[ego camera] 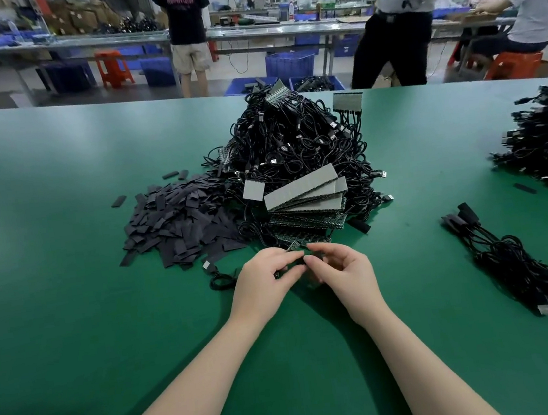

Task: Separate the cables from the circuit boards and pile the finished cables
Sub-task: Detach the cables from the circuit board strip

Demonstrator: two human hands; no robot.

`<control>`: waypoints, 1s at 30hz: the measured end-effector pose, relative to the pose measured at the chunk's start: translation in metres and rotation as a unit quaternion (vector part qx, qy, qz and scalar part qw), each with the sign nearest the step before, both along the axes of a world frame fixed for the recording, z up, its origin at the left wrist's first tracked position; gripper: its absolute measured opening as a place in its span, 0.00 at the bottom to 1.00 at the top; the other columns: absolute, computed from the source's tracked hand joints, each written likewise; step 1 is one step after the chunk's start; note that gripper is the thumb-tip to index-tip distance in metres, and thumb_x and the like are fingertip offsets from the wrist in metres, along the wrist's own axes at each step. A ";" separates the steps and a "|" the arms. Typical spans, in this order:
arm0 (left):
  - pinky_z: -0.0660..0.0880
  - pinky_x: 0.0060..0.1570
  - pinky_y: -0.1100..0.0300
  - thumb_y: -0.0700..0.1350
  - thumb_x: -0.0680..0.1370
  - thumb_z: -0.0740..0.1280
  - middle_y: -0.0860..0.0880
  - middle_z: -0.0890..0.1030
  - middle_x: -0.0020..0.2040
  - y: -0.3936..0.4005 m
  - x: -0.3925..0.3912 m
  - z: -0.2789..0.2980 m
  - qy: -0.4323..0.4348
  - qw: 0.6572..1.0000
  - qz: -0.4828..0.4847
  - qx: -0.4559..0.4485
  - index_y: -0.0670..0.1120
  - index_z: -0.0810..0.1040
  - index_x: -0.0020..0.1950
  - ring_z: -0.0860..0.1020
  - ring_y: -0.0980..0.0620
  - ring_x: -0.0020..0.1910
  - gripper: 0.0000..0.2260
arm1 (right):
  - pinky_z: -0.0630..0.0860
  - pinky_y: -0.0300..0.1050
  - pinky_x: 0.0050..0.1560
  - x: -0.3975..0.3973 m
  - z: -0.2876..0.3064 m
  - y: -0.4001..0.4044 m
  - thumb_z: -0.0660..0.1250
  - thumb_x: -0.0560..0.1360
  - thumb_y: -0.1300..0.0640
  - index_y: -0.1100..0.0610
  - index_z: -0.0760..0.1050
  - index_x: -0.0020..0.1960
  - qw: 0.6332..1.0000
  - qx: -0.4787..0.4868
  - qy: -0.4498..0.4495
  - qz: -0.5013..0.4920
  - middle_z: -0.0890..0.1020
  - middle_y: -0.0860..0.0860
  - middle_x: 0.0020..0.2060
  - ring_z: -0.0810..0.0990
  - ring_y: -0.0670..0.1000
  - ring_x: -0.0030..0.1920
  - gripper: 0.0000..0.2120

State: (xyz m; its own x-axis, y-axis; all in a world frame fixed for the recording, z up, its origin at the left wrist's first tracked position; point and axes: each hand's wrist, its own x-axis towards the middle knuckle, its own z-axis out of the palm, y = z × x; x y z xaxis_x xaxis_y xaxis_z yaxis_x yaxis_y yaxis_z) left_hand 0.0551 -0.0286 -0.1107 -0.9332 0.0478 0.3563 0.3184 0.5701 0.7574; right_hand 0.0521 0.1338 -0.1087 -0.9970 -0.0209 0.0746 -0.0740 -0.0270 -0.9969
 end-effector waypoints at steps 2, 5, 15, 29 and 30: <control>0.72 0.51 0.70 0.47 0.74 0.73 0.61 0.80 0.49 -0.001 0.000 0.000 0.000 1.000 -0.002 0.010 0.55 0.84 0.56 0.77 0.63 0.49 0.11 | 0.79 0.39 0.40 0.000 0.001 0.000 0.75 0.74 0.61 0.48 0.84 0.50 1.000 0.007 0.002 0.011 0.81 0.46 0.31 0.81 0.45 0.33 0.09; 0.73 0.50 0.70 0.45 0.74 0.73 0.61 0.81 0.48 -0.002 -0.001 0.000 0.006 1.000 -0.006 0.025 0.54 0.84 0.55 0.78 0.63 0.50 0.10 | 0.79 0.37 0.40 0.000 0.002 0.001 0.76 0.73 0.61 0.47 0.84 0.50 1.000 0.011 0.005 0.020 0.81 0.46 0.31 0.81 0.46 0.33 0.10; 0.73 0.47 0.73 0.42 0.73 0.74 0.64 0.81 0.43 -0.003 -0.003 -0.001 0.026 0.998 -0.006 0.050 0.52 0.86 0.48 0.79 0.65 0.47 0.07 | 0.78 0.35 0.39 0.002 0.004 0.001 0.77 0.72 0.60 0.48 0.85 0.42 1.000 0.021 0.015 0.006 0.86 0.49 0.35 0.82 0.44 0.35 0.07; 0.72 0.44 0.72 0.51 0.76 0.71 0.60 0.81 0.44 0.000 0.001 -0.003 -0.022 0.998 0.052 0.023 0.64 0.71 0.52 0.78 0.65 0.46 0.12 | 0.80 0.36 0.41 -0.002 -0.001 0.002 0.74 0.75 0.58 0.53 0.83 0.42 0.998 -0.014 -0.014 -0.060 0.86 0.51 0.35 0.82 0.46 0.36 0.03; 0.72 0.44 0.74 0.51 0.75 0.71 0.61 0.81 0.43 0.000 0.001 -0.003 -0.012 0.998 0.056 0.021 0.63 0.74 0.52 0.78 0.66 0.46 0.10 | 0.80 0.36 0.42 -0.002 -0.001 0.002 0.74 0.75 0.58 0.53 0.83 0.43 0.998 -0.015 -0.016 -0.061 0.86 0.51 0.36 0.83 0.46 0.37 0.03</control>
State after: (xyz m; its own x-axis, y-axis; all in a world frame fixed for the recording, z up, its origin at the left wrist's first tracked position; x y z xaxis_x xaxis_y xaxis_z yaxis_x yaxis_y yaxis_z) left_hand 0.0561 -0.0283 -0.1135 -0.9399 -0.0722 0.3337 0.2361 0.5685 0.7881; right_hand 0.0496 0.1357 -0.1098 -0.9938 0.1028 0.0413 -0.0467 -0.0504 -0.9976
